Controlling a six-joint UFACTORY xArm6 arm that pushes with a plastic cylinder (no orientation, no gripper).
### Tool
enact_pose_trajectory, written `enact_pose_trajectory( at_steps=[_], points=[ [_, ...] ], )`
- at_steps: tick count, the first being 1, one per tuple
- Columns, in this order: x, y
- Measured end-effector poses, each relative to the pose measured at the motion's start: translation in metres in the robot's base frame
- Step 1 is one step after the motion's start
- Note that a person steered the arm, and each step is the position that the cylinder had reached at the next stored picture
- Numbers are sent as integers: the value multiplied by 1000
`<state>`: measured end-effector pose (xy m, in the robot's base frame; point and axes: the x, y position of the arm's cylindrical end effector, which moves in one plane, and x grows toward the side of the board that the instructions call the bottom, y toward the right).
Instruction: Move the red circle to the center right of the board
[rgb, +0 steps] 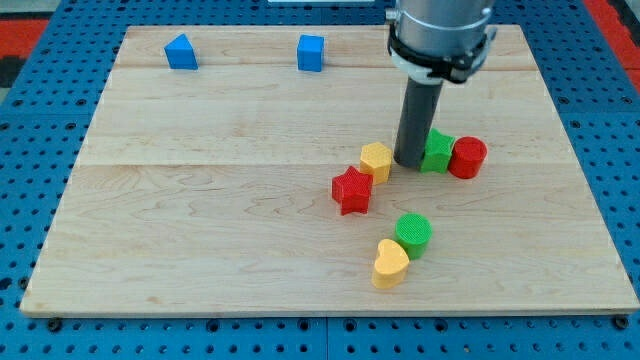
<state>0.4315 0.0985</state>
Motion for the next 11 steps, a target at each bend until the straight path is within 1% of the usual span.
enact_pose_trajectory(
  at_steps=[1,2,3,4,5,6,7,8,9,11],
  points=[
    [42,9],
    [26,21],
    [-15,13],
    [-35,19],
    [-4,22],
    [11,34],
    [13,59],
    [5,98],
    [-4,111],
    [-4,136]
  ],
)
